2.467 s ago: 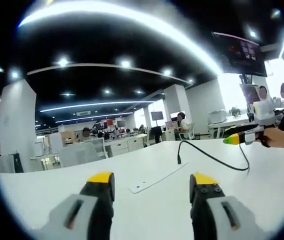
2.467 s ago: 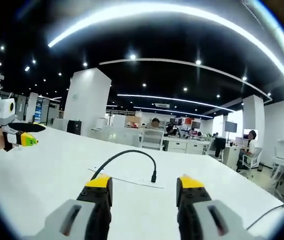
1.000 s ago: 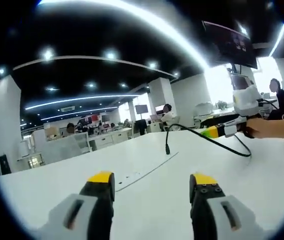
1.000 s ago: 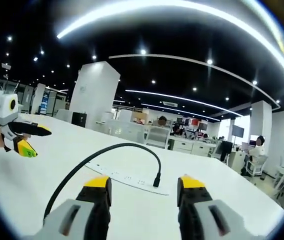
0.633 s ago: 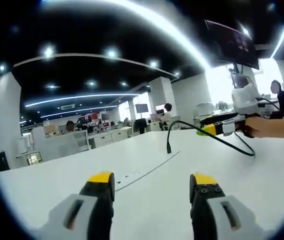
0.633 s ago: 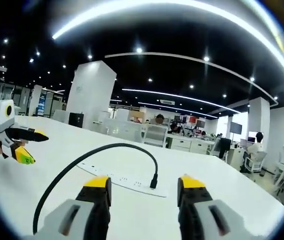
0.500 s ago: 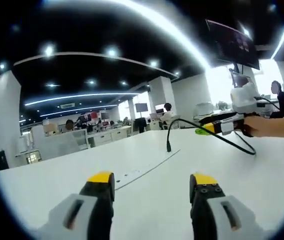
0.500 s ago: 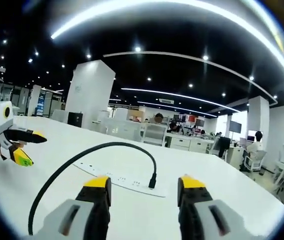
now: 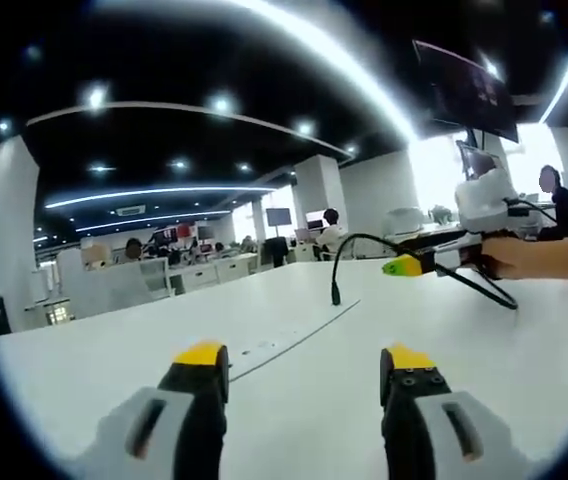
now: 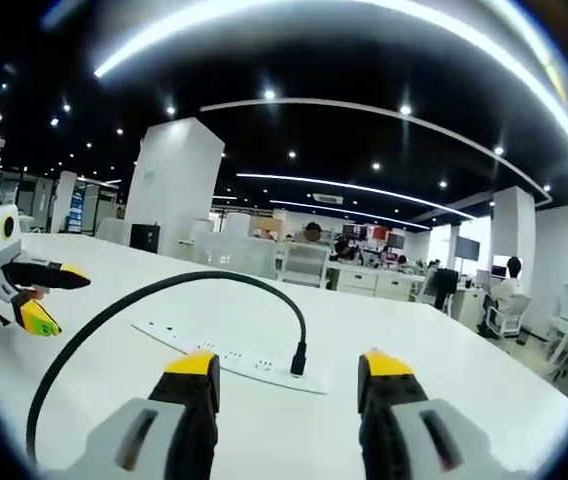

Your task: Locate the USB plug end of the data cable currently connected to the USB port on the desk. Grip the plug, withdraw it from the port, and place it onto the desktop.

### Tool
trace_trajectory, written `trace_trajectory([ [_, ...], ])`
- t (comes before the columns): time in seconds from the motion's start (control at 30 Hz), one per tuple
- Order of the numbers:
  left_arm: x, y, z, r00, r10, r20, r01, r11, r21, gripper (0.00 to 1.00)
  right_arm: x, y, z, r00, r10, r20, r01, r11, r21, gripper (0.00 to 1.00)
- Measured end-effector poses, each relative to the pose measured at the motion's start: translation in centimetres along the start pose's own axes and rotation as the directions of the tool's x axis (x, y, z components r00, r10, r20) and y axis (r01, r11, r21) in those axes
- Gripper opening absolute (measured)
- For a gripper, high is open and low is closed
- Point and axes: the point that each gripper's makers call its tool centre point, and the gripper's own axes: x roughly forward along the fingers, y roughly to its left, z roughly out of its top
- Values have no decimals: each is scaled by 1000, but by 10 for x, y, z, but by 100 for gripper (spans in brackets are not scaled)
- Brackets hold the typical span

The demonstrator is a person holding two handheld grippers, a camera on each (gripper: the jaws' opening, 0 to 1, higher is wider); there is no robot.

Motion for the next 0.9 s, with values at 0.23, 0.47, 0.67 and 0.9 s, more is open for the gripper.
trace_trajectory([
  [0.23, -4, 2, 0, 1000, -2, 19, 3, 1000, -24, 61, 12, 9, 5, 1000, 18, 15, -17, 999, -27, 57],
  [0.47, 0, 6, -6, 999, -18, 26, 19, 999, -35, 61, 23, 8, 11, 999, 19, 32, -19, 1000, -18, 58],
  [0.67, -1, -1, -8, 999, -28, 25, 29, 998, -47, 61, 28, 0, 2, 1000, 3, 30, -3, 1000, 2, 58],
  [0.9, 11, -15, -15, 998, -61, 12, 61, 997, -42, 61, 30, -13, -7, 999, -12, 30, 11, 999, 40, 60],
])
